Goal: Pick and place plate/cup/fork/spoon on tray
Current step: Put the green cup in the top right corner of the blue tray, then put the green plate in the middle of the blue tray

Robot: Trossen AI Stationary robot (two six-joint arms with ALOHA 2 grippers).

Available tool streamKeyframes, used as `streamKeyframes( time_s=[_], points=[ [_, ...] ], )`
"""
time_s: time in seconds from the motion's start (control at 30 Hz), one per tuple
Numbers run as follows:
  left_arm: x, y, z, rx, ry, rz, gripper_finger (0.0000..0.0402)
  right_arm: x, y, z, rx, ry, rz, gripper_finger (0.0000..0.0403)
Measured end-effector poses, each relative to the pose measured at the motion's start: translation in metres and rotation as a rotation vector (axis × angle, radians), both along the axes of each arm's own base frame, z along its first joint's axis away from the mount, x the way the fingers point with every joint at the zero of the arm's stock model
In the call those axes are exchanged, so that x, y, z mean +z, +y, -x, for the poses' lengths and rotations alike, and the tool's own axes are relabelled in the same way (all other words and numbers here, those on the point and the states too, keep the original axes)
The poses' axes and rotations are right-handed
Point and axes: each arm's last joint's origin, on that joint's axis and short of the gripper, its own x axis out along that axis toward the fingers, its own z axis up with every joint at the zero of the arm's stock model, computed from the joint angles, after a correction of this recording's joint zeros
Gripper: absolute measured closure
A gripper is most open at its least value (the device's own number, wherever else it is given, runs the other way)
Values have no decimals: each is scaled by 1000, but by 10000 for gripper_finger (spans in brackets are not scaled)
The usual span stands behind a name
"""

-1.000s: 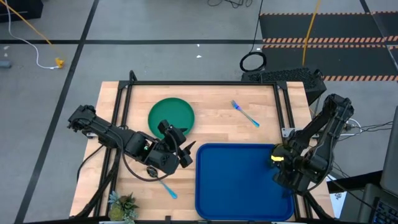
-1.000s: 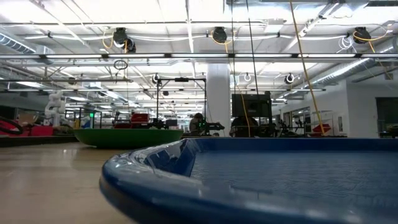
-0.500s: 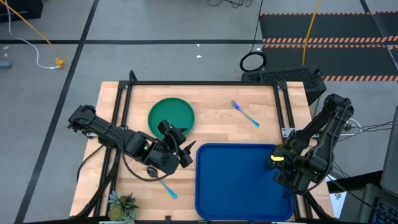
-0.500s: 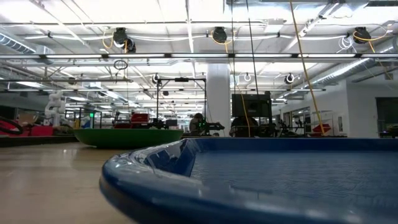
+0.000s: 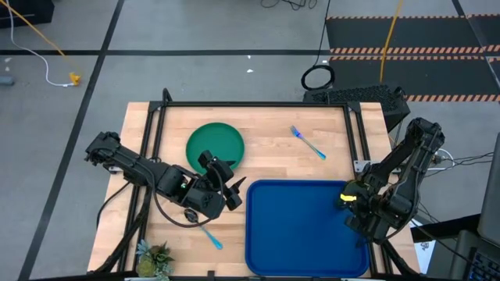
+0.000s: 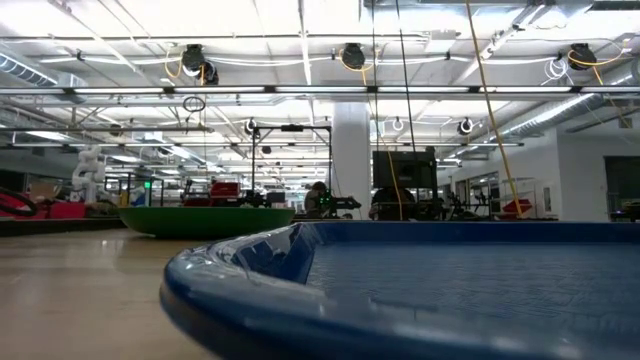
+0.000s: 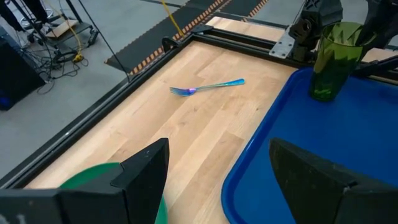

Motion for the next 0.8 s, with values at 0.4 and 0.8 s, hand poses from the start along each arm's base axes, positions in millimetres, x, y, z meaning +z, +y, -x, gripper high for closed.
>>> streamKeyframes(
  time_s=[0.4,0.8],
  points=[
    [0,0,0,0,-1,0,124,15,1,-1,14,-18,-29,321],
    [0,0,0,-6,4,-1,124,45,4,-3,30,-82,-110,267]
  ],
)
